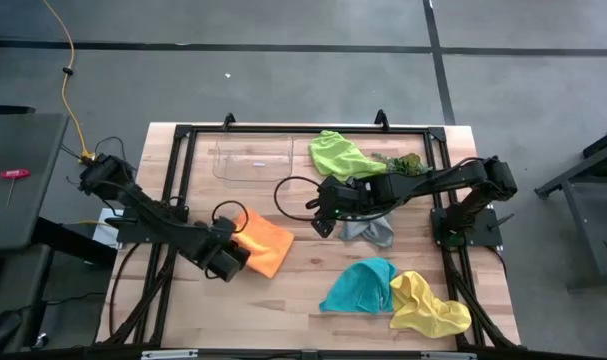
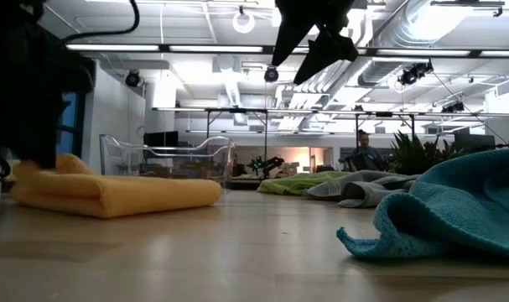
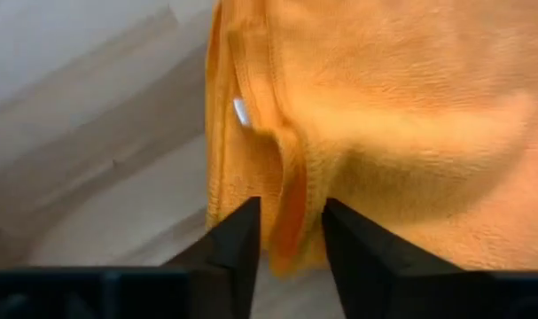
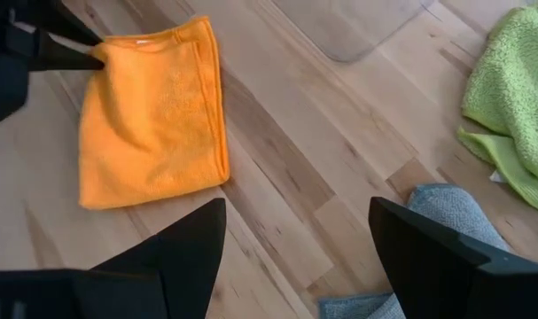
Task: Fold microfiber towels
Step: Fold the orange towel
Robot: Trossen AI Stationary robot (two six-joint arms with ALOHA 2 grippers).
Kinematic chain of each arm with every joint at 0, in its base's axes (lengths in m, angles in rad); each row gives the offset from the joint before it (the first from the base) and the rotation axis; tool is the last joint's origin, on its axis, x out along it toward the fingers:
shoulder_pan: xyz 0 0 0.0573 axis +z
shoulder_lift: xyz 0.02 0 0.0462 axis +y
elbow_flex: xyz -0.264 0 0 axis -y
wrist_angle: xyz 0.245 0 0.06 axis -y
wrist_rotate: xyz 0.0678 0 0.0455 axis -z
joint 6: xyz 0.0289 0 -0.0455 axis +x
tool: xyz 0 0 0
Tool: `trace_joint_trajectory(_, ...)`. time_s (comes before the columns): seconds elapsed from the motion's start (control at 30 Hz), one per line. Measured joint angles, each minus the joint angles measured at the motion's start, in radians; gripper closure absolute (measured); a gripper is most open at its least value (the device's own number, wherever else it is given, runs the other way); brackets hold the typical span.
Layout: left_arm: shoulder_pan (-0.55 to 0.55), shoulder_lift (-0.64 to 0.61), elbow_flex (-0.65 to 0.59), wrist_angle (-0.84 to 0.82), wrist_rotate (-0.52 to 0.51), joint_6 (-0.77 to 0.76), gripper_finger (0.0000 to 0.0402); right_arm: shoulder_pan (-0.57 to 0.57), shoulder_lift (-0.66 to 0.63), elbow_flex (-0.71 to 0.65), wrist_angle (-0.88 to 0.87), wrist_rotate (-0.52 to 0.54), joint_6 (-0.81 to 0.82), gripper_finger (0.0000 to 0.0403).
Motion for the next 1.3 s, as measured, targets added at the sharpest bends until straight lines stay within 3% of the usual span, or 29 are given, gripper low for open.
trace_joint_trajectory(0.33,0.081,-0.257,0.001,-0.138,-0.100,0.225,0.0186,0.000,0.000,0.000,-0.001,0.000,0.000,0.0135)
trace_joint_trajectory(0.57,0.137,-0.391,0.001,-0.026,-0.112,0.569,0.0175,0.000,0.000,0.000,0.000,0.004,0.000,0.0135)
trace_joint_trajectory(0.67,0.204,-0.405,0.002,0.013,-0.047,0.623,0.0174,0.000,-0.001,0.000,0.000,0.004,0.007,0.0135)
trace_joint_trajectory(0.9,0.480,-0.311,0.001,0.063,0.170,0.711,0.0174,0.000,-0.001,0.000,0.003,0.003,0.010,0.0135)
trace_joint_trajectory(1.07,0.579,-0.211,0.001,0.210,0.340,0.817,0.0174,-0.001,0.000,0.000,0.001,0.000,0.011,0.0135)
trace_joint_trajectory(1.3,0.634,-0.072,0.001,0.208,0.356,0.893,0.0174,-0.001,0.000,0.000,0.000,0.000,0.011,0.0135)
